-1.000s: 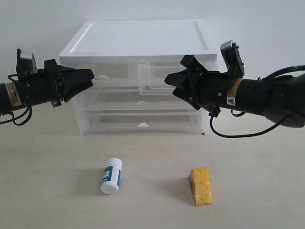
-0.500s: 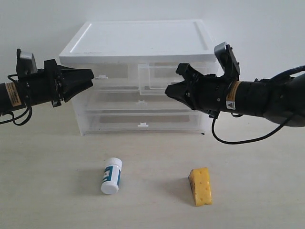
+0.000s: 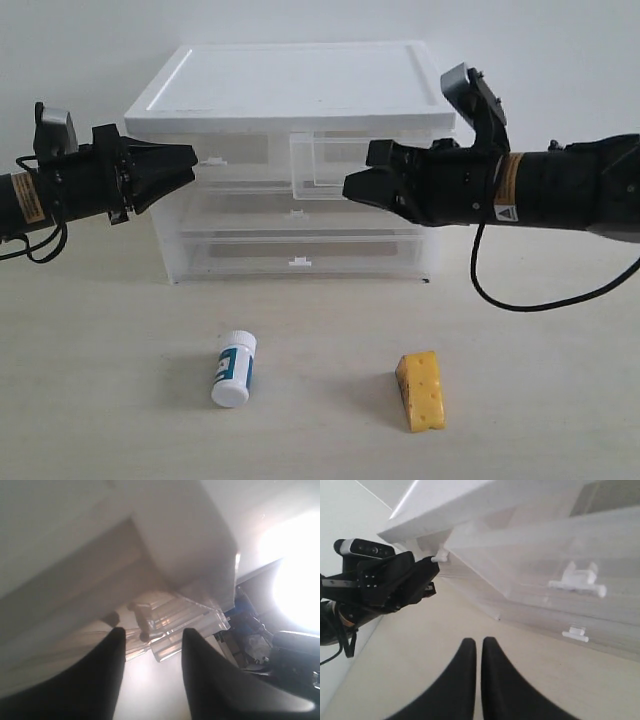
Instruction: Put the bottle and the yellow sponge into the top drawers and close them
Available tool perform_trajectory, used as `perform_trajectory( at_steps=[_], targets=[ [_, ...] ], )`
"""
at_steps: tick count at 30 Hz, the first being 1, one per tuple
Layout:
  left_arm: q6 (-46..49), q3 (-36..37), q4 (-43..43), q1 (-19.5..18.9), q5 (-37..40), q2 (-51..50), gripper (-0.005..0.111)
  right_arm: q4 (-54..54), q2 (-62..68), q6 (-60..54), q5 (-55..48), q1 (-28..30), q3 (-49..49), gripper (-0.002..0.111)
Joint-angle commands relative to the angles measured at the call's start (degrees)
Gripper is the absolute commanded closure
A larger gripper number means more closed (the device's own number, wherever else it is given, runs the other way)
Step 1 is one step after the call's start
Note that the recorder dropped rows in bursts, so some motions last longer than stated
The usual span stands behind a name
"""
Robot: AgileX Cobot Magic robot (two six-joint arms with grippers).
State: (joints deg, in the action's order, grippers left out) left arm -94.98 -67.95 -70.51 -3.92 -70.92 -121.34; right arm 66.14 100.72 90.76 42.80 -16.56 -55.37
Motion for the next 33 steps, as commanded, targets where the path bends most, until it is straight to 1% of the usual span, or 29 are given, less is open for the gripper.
perform_trajectory(
  at_steps=[1, 4, 5, 7, 8, 10, 14, 15, 19, 22, 27, 30, 33],
  targets=[
    [-0.2, -0.4, 3.2, -0.1, 1.0, -0.1, 0.070, 2.1, -3.5, 3.2, -5.4, 0.1, 0.2, 0.104],
    [-0.2, -0.4, 3.0, -0.1, 1.0, -0.1, 0.070, 2.8, -3.3, 6.2, -7.6, 0.1, 0.2, 0.086],
    [-0.2, -0.4, 3.0, -0.1, 1.0, -0.1, 0.070, 2.6, -3.3, 7.0, -9.3, 0.1, 0.2, 0.075],
    [-0.2, -0.4, 2.6, -0.1, 1.0, -0.1, 0.070, 2.4, -3.3, 7.4, -12.1, 0.1, 0.2, 0.061],
    [-0.4, -0.4, 2.6, -0.1, 1.0, -0.1, 0.070, 1.8, -3.3, 8.0, -13.7, 0.1, 0.2, 0.059],
    [-0.4, -0.4, 2.6, -0.1, 1.0, -0.1, 0.070, 0.5, -3.3, 7.9, -15.2, 0.1, 0.2, 0.062],
    [-0.4, -0.4, 2.6, -0.1, 1.0, -0.1, 0.070, -2.3, -3.3, 7.1, -15.2, 0.1, -0.8, 0.077],
    [-0.4, -0.4, 2.6, -0.1, 1.0, -0.1, 0.070, -2.8, -3.3, 7.1, -15.0, 0.1, -1.1, 0.078],
    [-0.4, -0.4, 2.6, -0.1, 1.0, -0.1, 0.070, -5.0, -2.2, 7.2, -14.1, 0.1, -1.9, 0.078],
    [-0.4, -0.4, 2.6, -0.1, 1.0, -0.1, 0.070, -6.0, -0.3, 7.8, -11.1, 0.1, -2.0, 0.078],
    [-0.4, -0.4, 2.6, -0.1, 1.0, -0.1, 0.070, -13.2, 4.6, 4.7, -7.2, 0.1, -2.3, 0.078],
    [-0.4, -0.4, 2.6, -0.1, 1.0, -0.1, 0.070, -13.5, 5.1, 4.6, -6.6, 0.1, -3.7, 0.078],
    [-0.4, -0.4, 2.9, -0.1, 1.0, -0.1, 0.070, -13.4, 5.1, 4.6, -3.6, 0.1, -4.7, 0.078]
  ],
)
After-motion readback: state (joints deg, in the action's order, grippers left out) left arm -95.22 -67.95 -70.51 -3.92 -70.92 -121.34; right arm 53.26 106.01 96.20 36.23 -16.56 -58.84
